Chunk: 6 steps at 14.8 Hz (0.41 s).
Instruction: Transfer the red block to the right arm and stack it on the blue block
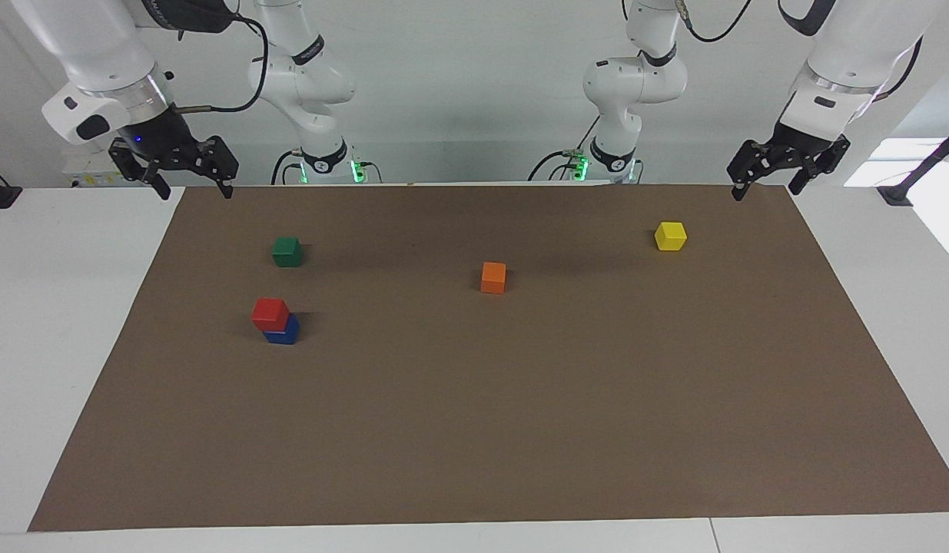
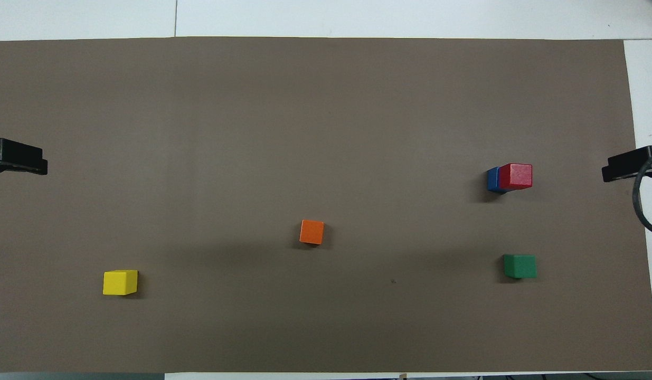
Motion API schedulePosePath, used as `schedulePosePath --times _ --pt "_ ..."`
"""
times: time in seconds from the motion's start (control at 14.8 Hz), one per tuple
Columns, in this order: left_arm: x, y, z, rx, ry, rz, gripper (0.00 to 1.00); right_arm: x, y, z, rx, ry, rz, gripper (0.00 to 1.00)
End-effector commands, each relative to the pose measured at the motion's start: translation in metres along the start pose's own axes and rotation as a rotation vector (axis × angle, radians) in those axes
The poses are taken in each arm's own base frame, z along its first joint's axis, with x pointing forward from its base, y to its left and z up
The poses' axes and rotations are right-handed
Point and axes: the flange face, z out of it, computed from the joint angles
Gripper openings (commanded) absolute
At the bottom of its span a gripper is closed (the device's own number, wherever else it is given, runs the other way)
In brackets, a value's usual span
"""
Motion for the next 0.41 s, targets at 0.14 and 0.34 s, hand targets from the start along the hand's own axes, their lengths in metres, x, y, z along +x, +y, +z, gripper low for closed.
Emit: schedulePosePath --times 0.14,0.34 --pt "-0.0098 -0.0024 -0.0002 -0.011 -0.014 -0.002 1.0 -0.0051 0.0031 -0.0015 0.026 -0.013 -0.008 1.0" --pt "-0.0103 -0.0024 -0.0003 -0.011 -0.014 -0.002 1.0 -0.006 0.0062 -0.0028 0.026 -0.012 -0.002 1.0"
